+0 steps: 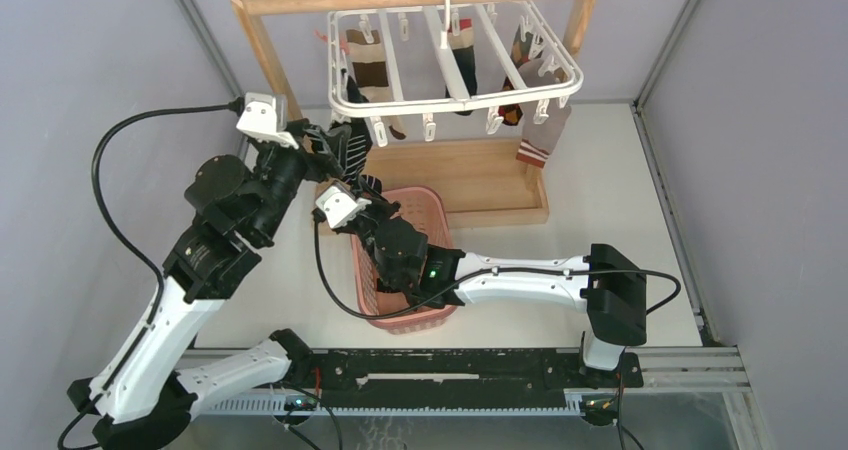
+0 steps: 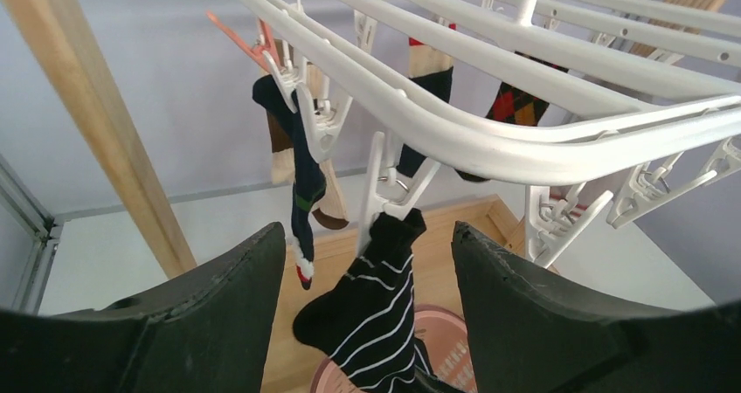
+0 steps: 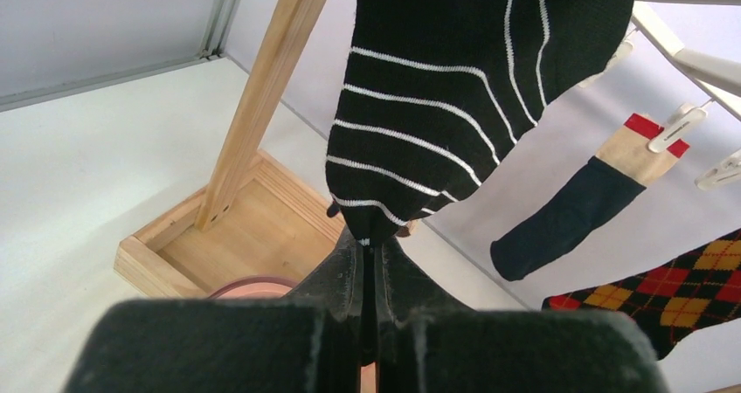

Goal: Remove the socks clipped to the hanger
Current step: Remove the sock from the hanger.

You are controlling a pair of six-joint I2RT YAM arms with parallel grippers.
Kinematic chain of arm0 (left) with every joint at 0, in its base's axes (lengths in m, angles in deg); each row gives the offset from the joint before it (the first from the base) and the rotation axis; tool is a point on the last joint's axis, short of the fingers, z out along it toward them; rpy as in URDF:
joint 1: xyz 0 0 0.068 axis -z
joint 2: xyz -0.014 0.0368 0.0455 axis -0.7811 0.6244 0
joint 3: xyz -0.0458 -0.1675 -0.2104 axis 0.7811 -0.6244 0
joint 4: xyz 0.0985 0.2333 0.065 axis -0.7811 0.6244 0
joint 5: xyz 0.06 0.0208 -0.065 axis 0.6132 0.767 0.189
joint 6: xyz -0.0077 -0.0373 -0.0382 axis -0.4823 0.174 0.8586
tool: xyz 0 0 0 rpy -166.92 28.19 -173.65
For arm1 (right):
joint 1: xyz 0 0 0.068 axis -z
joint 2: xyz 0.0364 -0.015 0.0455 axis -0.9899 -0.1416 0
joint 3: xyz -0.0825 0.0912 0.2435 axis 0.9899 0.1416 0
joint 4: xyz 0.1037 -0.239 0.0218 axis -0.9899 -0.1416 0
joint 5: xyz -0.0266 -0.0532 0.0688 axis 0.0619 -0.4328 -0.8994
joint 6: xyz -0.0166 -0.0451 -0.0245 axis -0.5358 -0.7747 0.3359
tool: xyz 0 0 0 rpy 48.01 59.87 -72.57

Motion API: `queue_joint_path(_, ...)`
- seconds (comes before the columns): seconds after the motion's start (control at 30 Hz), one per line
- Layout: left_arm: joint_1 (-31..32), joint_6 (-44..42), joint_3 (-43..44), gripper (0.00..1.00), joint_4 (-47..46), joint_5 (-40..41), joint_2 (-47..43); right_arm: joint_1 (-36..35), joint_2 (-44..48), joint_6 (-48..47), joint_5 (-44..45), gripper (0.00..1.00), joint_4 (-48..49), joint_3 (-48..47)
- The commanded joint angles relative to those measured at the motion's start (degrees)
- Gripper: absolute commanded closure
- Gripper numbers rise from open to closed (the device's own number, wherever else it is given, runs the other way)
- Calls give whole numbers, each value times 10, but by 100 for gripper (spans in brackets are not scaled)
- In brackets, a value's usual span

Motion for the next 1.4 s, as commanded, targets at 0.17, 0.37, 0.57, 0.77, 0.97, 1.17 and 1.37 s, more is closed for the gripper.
queue_joint_path(0.17, -1, -20, 44, 25, -24, -34, 26, -2, 10, 13, 4, 100, 7, -25)
queue_joint_path(0.37, 0, -21, 42, 25, -36, -28, 28, -2, 15, 20, 4, 100, 3, -21)
queue_joint_path(0.57, -1, -19, 30, 25, -60, -17, 22, -2, 18, 23, 4, 100, 3, -18)
queue_joint_path(0.77, -1, -17, 21, 29, -79, -9, 25, -2, 21, 27, 5, 100, 0, -14)
queue_joint_path(0.97, -1, -22, 22, 35, -86, -3, 31, -1, 27, 28, 6, 100, 1, -7)
queue_joint_path(1.17, 0, -26, 29, 40, -83, -4, 42, -2, 31, 30, 7, 100, 0, -5)
queue_joint_path(1.37, -1, -31, 37, 46, -75, -1, 48, -1, 35, 29, 8, 100, 0, 1)
